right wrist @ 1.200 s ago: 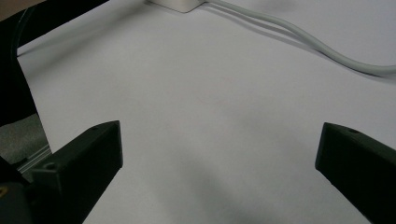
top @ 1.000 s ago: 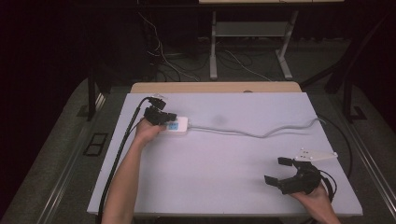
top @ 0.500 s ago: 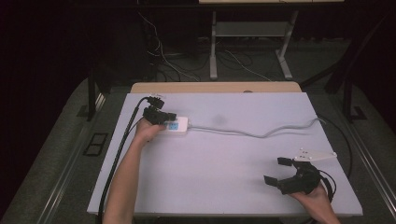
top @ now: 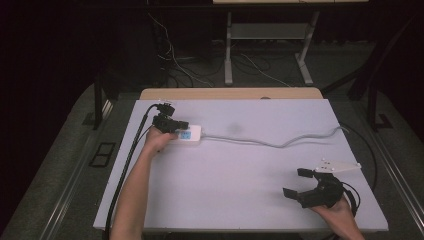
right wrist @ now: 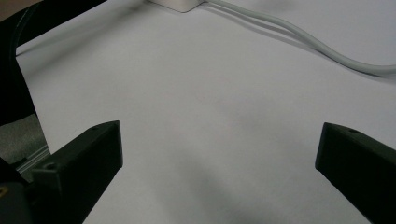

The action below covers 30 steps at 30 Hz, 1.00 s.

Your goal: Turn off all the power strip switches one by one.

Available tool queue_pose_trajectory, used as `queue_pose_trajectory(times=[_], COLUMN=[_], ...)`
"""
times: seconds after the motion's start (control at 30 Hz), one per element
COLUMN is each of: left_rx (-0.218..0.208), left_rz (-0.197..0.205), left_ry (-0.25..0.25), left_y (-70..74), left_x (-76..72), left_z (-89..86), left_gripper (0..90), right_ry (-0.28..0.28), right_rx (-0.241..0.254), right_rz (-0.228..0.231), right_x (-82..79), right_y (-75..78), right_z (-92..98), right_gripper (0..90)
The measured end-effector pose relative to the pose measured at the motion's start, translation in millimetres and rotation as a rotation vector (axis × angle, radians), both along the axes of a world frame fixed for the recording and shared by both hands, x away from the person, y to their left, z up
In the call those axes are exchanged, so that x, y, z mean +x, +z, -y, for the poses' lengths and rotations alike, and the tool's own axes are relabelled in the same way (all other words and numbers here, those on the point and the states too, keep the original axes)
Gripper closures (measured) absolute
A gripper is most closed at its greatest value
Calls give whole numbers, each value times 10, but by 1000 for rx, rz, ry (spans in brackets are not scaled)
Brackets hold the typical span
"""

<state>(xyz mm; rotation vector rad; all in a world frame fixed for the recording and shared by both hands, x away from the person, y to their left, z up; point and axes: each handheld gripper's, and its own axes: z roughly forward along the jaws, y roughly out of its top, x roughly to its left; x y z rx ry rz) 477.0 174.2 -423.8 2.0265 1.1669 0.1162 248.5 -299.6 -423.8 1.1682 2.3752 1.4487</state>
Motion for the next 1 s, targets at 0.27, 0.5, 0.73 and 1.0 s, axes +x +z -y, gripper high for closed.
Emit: queue_pose_trajectory(times=[0.27,0.5,0.73,1.0], left_rx=[5,-4,-12,-54], left_rz=[32,89,141,182], left_ry=[25,9,12,-2], left_y=[56,225,354,469], left_x=[-50,-178,-356,-610], left_z=[22,19,-42,-133], left_gripper=[893,892,890,648], right_ry=[-7,-9,-3,1], right_rx=[5,6,9,12], right_rz=[0,3,10,16], right_x=[-5,-10,-20,-33], right_y=[4,13,24,39], right_z=[19,22,11,5], right_gripper=[5,5,5,5])
